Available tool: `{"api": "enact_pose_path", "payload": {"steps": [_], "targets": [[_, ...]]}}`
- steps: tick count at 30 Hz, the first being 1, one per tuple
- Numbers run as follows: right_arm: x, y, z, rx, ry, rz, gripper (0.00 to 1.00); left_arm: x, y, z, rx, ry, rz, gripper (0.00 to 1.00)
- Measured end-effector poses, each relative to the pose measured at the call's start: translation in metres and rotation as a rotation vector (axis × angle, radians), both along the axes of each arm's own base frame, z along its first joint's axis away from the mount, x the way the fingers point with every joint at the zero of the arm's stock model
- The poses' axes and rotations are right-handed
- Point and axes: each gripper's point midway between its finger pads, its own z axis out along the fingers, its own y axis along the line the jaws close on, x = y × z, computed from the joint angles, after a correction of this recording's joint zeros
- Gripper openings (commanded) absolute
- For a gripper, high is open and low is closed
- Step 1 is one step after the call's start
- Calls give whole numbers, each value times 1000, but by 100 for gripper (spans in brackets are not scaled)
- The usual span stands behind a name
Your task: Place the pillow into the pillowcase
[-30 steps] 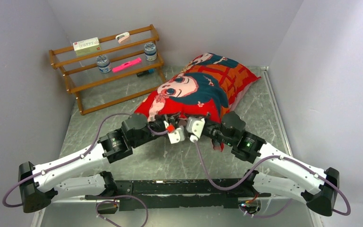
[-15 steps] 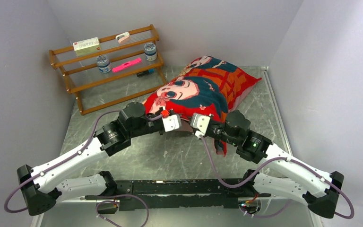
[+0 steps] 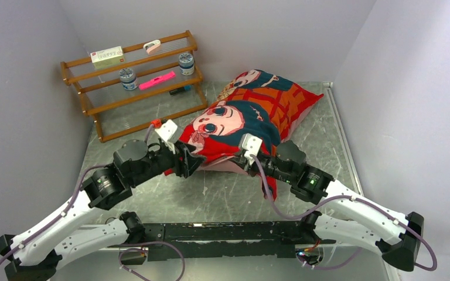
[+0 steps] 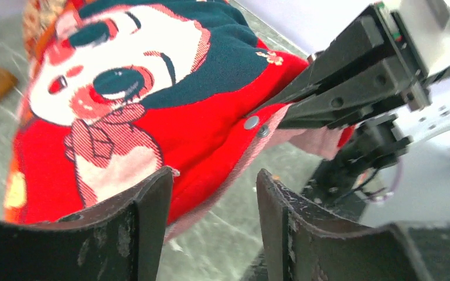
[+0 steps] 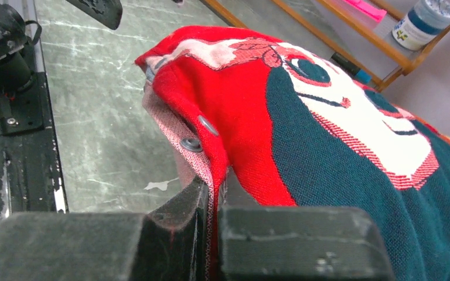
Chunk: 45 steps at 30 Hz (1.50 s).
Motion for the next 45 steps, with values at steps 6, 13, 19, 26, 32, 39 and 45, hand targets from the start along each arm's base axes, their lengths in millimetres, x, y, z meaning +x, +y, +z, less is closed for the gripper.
{"api": "enact_pose_path", "payload": {"steps": [6,13,19,26,32,39,45], "targets": [[-2,1,-2,39,87,-25,0,-14,-10,-13,-127,344,46,59],[-9,0,-3,70,88,0,0,-37,-1,-47,-184,404,0,65],[-18,-6,-8,67,33,44,0,-30,-10,-18,10,95,-155,74],[-23,-6,-2,92,-43,88,0,-25,-18,-7,179,-383,-342,77],[-22,-6,4,109,-83,91,0,-21,-26,-24,176,-612,-373,76],[-21,-6,8,120,-98,90,0,-5,-33,-30,115,-723,-289,75],[-21,-5,8,129,-104,90,0,-7,-44,-16,45,-790,-268,71]]}}
